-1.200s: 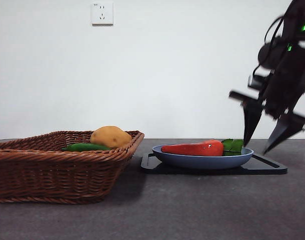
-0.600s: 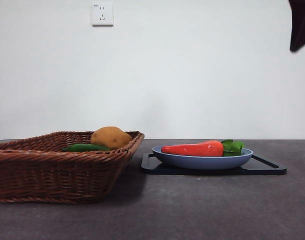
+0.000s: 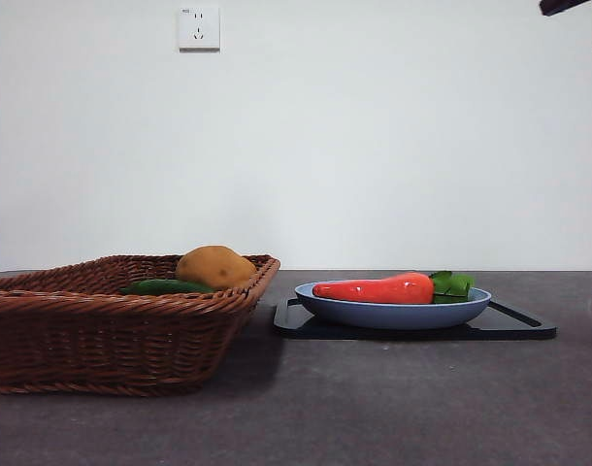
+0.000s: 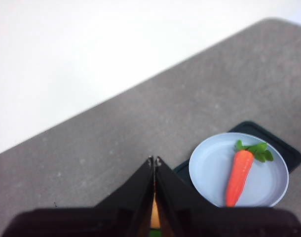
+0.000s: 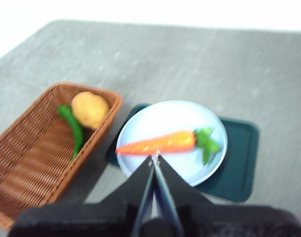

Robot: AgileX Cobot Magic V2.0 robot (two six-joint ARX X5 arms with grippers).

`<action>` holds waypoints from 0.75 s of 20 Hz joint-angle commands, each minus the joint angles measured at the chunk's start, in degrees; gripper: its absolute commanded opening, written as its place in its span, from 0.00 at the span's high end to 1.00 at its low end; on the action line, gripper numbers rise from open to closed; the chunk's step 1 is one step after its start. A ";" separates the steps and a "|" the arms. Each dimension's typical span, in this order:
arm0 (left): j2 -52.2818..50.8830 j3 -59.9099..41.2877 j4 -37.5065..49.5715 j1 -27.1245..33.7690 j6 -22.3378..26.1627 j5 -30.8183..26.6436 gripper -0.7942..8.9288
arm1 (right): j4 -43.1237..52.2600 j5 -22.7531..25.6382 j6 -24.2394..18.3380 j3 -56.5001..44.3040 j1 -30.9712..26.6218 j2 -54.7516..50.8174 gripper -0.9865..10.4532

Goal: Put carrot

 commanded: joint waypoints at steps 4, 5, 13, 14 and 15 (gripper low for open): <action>-19.17 -25.77 10.84 -0.22 -1.01 0.33 0.91 | 14.25 2.78 -0.90 -13.07 3.02 -9.27 0.91; -22.67 -30.27 13.00 -0.22 -1.55 0.37 0.91 | 15.74 2.75 -0.90 -15.17 3.13 -10.29 0.91; -30.47 -39.39 9.44 -0.31 -4.66 2.29 0.91 | 15.91 4.20 -0.87 -17.38 3.02 -8.61 0.91; -29.97 -39.39 9.33 -0.31 -4.68 2.32 0.91 | 15.91 4.04 -0.87 -17.38 3.02 -8.48 0.91; -29.68 -39.39 9.44 -0.31 -4.66 2.38 0.91 | 15.91 4.04 -0.87 -17.38 3.02 -8.37 0.91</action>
